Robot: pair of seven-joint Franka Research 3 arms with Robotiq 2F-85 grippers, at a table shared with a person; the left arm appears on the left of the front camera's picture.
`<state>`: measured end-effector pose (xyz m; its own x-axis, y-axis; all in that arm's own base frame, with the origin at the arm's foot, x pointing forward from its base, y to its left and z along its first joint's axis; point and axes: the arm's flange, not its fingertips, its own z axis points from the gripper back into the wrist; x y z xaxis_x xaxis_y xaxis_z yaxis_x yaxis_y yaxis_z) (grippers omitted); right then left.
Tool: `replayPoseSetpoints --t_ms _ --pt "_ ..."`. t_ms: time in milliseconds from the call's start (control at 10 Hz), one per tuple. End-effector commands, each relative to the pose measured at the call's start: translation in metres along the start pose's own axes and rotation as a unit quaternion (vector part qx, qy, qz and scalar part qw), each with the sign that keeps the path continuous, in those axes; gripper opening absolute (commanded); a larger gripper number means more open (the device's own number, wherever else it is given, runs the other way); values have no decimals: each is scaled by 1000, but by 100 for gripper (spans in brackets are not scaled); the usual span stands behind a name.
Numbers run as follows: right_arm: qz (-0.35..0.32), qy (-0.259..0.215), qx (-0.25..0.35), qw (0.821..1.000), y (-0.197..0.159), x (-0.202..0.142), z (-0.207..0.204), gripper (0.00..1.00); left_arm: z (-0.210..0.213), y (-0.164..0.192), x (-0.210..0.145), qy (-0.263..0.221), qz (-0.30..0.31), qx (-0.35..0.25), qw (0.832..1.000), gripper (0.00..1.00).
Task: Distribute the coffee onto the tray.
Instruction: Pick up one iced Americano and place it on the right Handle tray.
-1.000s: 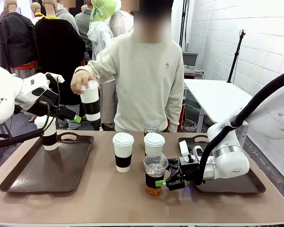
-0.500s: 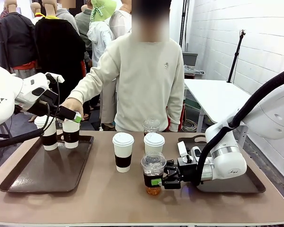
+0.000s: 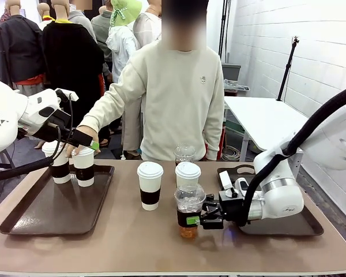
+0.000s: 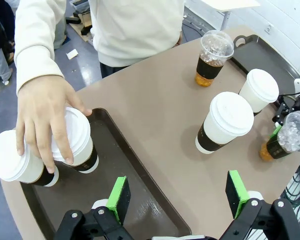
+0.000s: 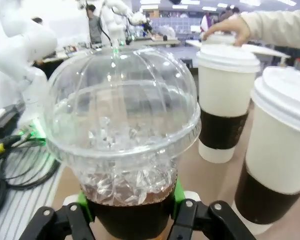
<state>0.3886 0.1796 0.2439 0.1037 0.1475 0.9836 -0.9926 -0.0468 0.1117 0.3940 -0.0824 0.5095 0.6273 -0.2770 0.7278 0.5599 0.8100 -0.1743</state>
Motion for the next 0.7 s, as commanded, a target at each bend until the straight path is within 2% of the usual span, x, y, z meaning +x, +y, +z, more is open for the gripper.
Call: replayPoseSetpoints --t_ms 0,100,400,600 --pt "-15 -24 2 1000 24 39 44 66 0 2 0 1 -2 -1 1000 100" --pt "-17 -20 -20 999 29 51 66 66 0 2 0 1 -2 -1 1000 100" --pt "-37 2 -31 999 28 76 137 66 0 2 0 1 -2 -1 1000 100" --pt "-16 -3 -14 1000 25 69 170 66 0 2 0 1 -2 -1 1000 100"
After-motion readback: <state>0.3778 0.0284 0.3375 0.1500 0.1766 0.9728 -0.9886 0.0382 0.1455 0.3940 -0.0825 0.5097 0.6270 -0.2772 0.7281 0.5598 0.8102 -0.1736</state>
